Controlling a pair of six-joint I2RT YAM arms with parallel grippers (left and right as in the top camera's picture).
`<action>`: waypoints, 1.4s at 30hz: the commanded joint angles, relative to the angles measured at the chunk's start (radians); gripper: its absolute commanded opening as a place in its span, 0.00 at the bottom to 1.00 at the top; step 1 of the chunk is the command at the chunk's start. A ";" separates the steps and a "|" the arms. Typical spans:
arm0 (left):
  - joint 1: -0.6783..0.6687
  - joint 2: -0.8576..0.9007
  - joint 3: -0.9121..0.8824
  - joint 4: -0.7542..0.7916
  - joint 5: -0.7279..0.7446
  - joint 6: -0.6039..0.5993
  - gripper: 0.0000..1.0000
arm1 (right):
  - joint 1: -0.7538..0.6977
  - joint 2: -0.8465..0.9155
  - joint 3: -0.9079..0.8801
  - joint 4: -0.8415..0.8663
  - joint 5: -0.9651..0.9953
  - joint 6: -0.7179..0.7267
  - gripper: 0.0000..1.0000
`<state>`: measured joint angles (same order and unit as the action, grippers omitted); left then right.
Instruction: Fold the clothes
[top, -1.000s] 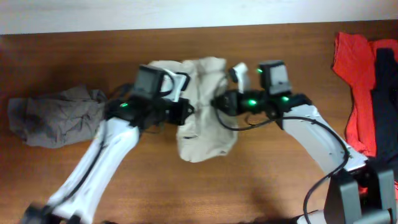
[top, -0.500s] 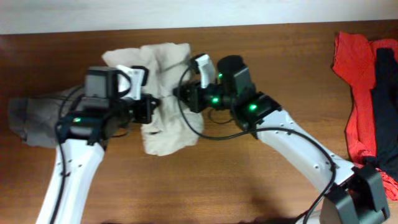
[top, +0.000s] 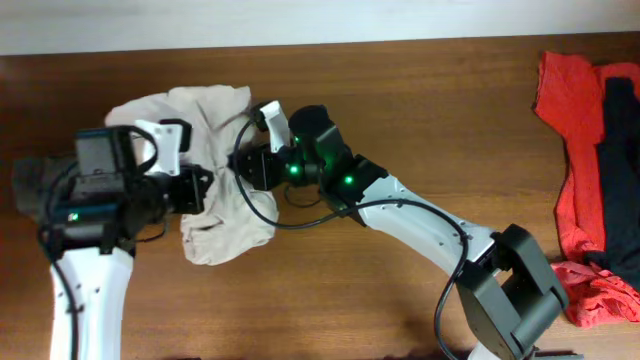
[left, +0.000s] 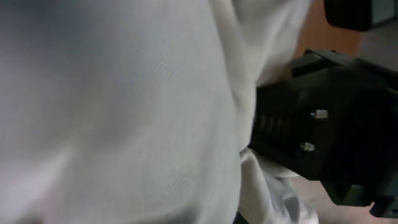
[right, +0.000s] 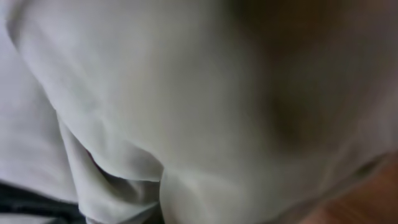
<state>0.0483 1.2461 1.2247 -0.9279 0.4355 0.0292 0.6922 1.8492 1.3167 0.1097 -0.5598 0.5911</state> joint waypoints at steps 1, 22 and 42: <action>-0.133 0.055 0.019 0.083 0.171 0.048 0.01 | 0.045 0.006 0.039 -0.068 -0.083 -0.039 0.04; -0.480 0.129 0.023 0.575 0.335 -0.058 0.01 | -0.140 -0.285 0.244 -1.058 0.449 -0.364 0.04; -0.437 0.404 0.071 0.278 0.012 -0.033 0.99 | -0.410 -0.221 0.281 -1.320 0.715 -0.360 0.04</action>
<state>-0.4225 1.6760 1.2392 -0.6140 0.5102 -0.0235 0.3508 1.6863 1.5520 -1.1835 0.0883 0.2493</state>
